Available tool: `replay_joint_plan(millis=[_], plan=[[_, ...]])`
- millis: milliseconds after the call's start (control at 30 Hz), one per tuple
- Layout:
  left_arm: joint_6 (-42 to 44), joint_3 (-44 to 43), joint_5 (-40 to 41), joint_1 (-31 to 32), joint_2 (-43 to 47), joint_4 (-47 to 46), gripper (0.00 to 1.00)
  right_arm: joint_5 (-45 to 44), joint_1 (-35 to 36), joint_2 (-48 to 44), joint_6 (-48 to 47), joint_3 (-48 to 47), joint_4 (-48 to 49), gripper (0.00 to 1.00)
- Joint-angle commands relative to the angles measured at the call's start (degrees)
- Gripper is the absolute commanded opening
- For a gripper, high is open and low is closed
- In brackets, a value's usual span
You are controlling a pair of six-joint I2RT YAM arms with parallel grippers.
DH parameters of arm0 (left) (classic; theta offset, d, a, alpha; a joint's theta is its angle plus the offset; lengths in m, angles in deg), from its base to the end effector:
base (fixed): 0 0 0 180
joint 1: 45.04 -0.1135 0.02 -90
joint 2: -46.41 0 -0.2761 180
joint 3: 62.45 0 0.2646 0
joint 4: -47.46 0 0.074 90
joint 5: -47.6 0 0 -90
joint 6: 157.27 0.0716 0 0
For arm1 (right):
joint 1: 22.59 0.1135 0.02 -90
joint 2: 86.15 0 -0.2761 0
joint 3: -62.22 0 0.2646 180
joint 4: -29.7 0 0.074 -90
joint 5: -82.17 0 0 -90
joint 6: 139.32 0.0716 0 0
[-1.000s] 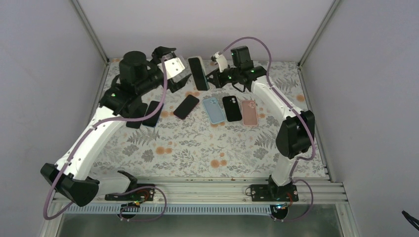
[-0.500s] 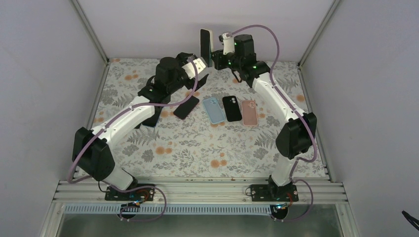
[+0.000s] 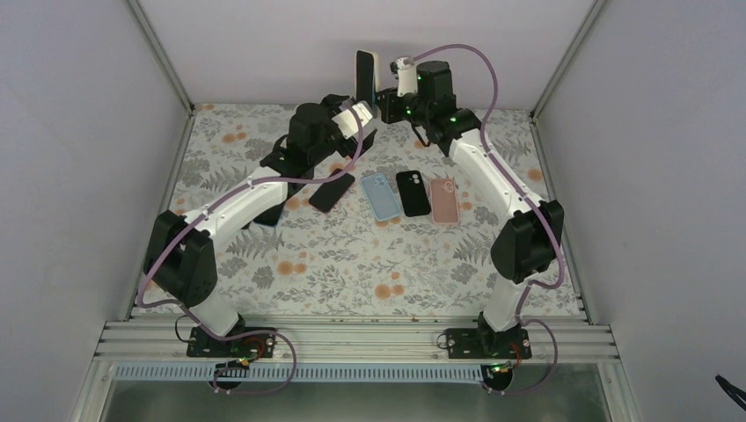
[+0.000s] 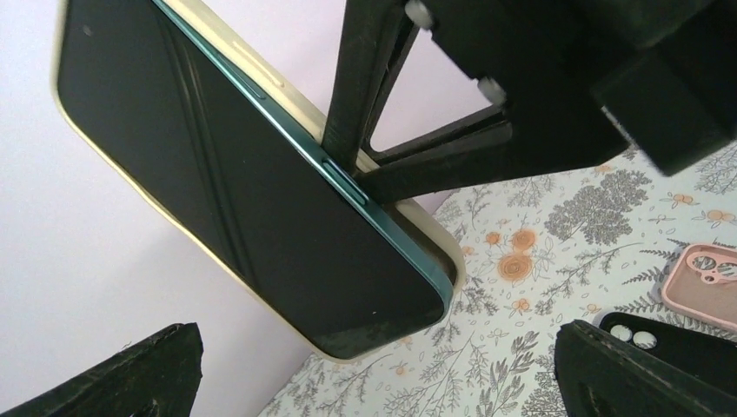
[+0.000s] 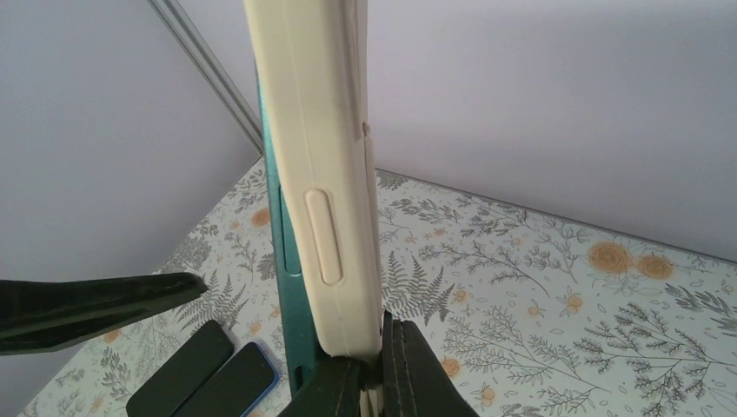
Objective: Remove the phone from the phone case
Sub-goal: Remove the phone case from the phone.
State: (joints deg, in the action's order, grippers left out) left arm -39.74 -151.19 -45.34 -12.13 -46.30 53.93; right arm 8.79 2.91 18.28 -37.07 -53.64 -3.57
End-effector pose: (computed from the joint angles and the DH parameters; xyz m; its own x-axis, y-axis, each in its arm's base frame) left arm 0.3675 -0.2422 0.3446 0.1355 0.4622 -0.8764 0.5890 0.6737 0.4463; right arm 0.4249 0.2254 0.3803 -0.4665 0.0027 -0.8845 -0.5661 0.7675 0.3009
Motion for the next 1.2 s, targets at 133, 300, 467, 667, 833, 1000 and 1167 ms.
replay_joint_plan(millis=[133,300,467,667,833,1000,1167], plan=[[-1.8,-2.1,2.1,0.2,-1.4,-4.3,1.00,2.0,0.9,-1.2,0.9,-2.2,5.2,0.03],[-1.8,-3.3,3.7,0.2,-2.6,-4.9,1.00,2.2,1.4,-1.1,0.7,-2.3,5.2,0.03],[-0.8,-4.1,6.4,0.1,-4.4,-5.1,1.00,2.3,1.8,-1.3,0.6,-2.4,5.0,0.04],[-1.2,-0.2,8.3,-0.4,-2.3,-8.7,1.00,1.2,1.8,-2.4,-0.4,-1.2,5.4,0.03],[-2.2,1.0,7.2,-1.8,-0.2,-8.6,1.00,1.2,1.8,-2.5,-0.9,-0.4,5.8,0.04],[-1.9,1.7,6.5,-2.3,1.0,-8.3,1.00,1.1,1.8,-2.2,-1.0,-0.5,5.9,0.03],[-3.4,1.3,4.6,-2.9,1.3,-7.2,1.00,0.6,1.9,-1.9,-1.6,-0.4,5.7,0.03]])
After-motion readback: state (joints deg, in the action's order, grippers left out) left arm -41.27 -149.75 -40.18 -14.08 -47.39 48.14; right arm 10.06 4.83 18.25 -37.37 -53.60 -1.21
